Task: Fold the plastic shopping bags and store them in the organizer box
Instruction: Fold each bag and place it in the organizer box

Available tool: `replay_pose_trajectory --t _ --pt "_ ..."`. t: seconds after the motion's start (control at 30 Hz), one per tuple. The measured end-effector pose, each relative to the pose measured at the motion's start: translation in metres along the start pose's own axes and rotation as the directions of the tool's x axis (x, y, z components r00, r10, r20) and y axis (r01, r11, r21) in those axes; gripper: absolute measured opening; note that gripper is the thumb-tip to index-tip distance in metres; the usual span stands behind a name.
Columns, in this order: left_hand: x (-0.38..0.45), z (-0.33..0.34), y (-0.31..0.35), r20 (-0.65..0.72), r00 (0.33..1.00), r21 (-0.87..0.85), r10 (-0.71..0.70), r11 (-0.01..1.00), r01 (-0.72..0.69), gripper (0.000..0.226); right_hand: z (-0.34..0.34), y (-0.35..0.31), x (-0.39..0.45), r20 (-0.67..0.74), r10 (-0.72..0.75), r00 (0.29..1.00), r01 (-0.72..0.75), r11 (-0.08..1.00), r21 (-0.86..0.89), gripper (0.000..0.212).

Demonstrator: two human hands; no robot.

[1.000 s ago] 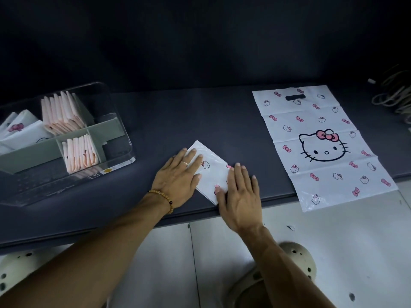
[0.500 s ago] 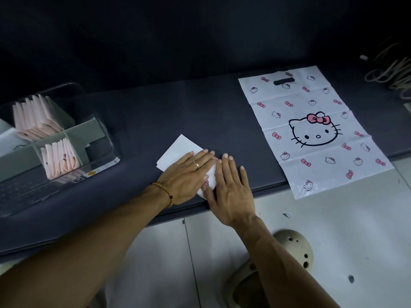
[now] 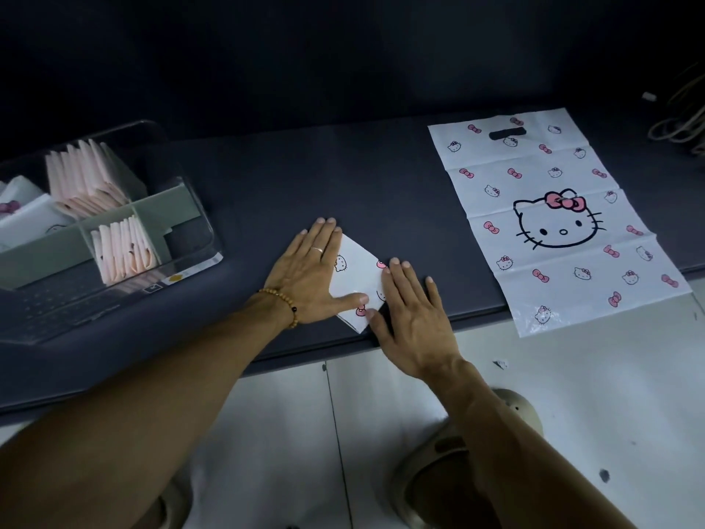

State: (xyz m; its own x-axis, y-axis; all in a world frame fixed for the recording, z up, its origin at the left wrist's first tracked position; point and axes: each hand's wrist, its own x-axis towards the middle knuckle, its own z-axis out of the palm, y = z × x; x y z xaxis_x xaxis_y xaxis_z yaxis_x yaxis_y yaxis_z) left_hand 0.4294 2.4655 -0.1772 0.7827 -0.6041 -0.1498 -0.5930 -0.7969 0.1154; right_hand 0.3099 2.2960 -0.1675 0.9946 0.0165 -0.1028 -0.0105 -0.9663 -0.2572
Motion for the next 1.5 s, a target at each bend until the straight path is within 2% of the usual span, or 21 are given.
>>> replay_pose_trajectory --t 0.1,0.2,0.27,0.4,0.43,0.5,0.57,0.63,0.7,0.77,0.87,0.97,1.07,1.17,1.3,1.4,1.43,1.5 --pt "-0.009 -0.003 -0.014 0.065 0.989 0.029 0.133 0.99 -0.135 0.122 -0.01 0.0 -0.006 -0.041 -0.16 0.986 0.159 0.987 -0.028 0.071" --pt "-0.028 -0.009 -0.029 0.175 0.951 0.07 0.255 0.96 -0.27 0.113 -0.009 -0.012 -0.007 0.105 -0.335 0.936 0.346 0.931 -0.12 0.081" --pt "-0.043 -0.016 -0.035 0.174 0.94 0.11 0.294 0.943 -0.315 0.102 -0.004 -0.022 -0.008 0.172 -0.344 0.923 0.369 0.919 -0.14 0.082" --pt "-0.085 -0.019 -0.033 -0.067 0.965 0.093 0.252 0.965 -0.246 0.069 -0.005 -0.036 -0.013 0.075 -0.339 0.938 0.347 0.927 -0.146 0.07" --pt "-0.096 -0.015 -0.031 -0.076 0.974 0.061 0.213 0.976 -0.209 0.07 -0.006 -0.039 -0.013 0.041 -0.346 0.937 0.348 0.926 -0.145 0.068" --pt "-0.112 -0.009 -0.028 -0.009 0.993 0.012 0.119 0.993 -0.119 0.084 -0.008 -0.042 -0.014 0.004 -0.349 0.937 0.346 0.929 -0.132 0.066" --pt "-0.118 -0.005 -0.029 0.036 0.996 0.008 0.086 0.996 -0.086 0.094 -0.01 -0.043 -0.015 -0.004 -0.336 0.942 0.332 0.935 -0.124 0.063" --pt "-0.121 -0.004 -0.028 0.007 0.995 -0.011 0.096 0.995 -0.096 0.084 -0.011 -0.044 -0.017 -0.007 -0.318 0.948 0.316 0.944 -0.1 0.058" --pt "-0.124 -0.006 -0.028 -0.085 0.991 -0.1 0.103 0.989 -0.111 0.058 -0.013 -0.046 -0.015 -0.009 -0.267 0.964 0.267 0.964 -0.013 0.049" --pt "-0.125 -0.01 -0.029 -0.133 0.99 -0.275 0.037 0.959 -0.072 0.039 -0.017 -0.051 -0.01 -0.005 -0.154 0.988 0.153 0.977 0.145 0.038" --pt "-0.119 -0.016 -0.028 -0.078 0.982 -0.539 -0.17 0.836 0.101 0.029 -0.021 -0.057 0.001 -0.004 0.0 1.0 0.001 0.95 0.312 0.021" --pt "-0.105 -0.021 -0.024 -0.032 0.92 -0.642 -0.391 0.714 0.281 0.032 -0.02 -0.063 0.019 0.048 0.168 0.985 -0.174 0.919 0.355 0.02" --pt "-0.089 -0.022 -0.018 -0.027 0.861 -0.598 -0.508 0.698 0.394 0.039 -0.018 -0.067 0.036 0.093 0.297 0.95 -0.31 0.875 0.373 0.031" --pt "-0.078 -0.021 -0.017 -0.053 0.829 -0.487 -0.557 0.739 0.466 0.033 -0.015 -0.07 0.045 0.14 0.354 0.925 -0.38 0.856 0.351 0.031" --pt "-0.077 -0.016 -0.016 -0.1 0.805 -0.34 -0.585 0.78 0.525 0.027 -0.014 -0.073 0.051 0.155 0.386 0.909 -0.416 0.839 0.35 0.024" --pt "-0.083 -0.013 -0.016 -0.157 0.762 -0.379 -0.628 0.751 0.541 0.026 -0.012 -0.076 0.051 0.12 0.402 0.908 -0.418 0.841 0.344 0.021" --pt "-0.084 -0.011 -0.016 -0.211 0.782 -0.358 -0.587 0.79 0.497 0.03 -0.012 -0.078 0.051 0.104 0.401 0.91 -0.412 0.85 0.329 0.021" --pt "-0.084 -0.008 -0.016 -0.254 0.898 -0.234 -0.358 0.924 0.302 0.04 -0.01 -0.08 0.052 0.085 0.393 0.916 -0.4 0.869 0.292 0.022"
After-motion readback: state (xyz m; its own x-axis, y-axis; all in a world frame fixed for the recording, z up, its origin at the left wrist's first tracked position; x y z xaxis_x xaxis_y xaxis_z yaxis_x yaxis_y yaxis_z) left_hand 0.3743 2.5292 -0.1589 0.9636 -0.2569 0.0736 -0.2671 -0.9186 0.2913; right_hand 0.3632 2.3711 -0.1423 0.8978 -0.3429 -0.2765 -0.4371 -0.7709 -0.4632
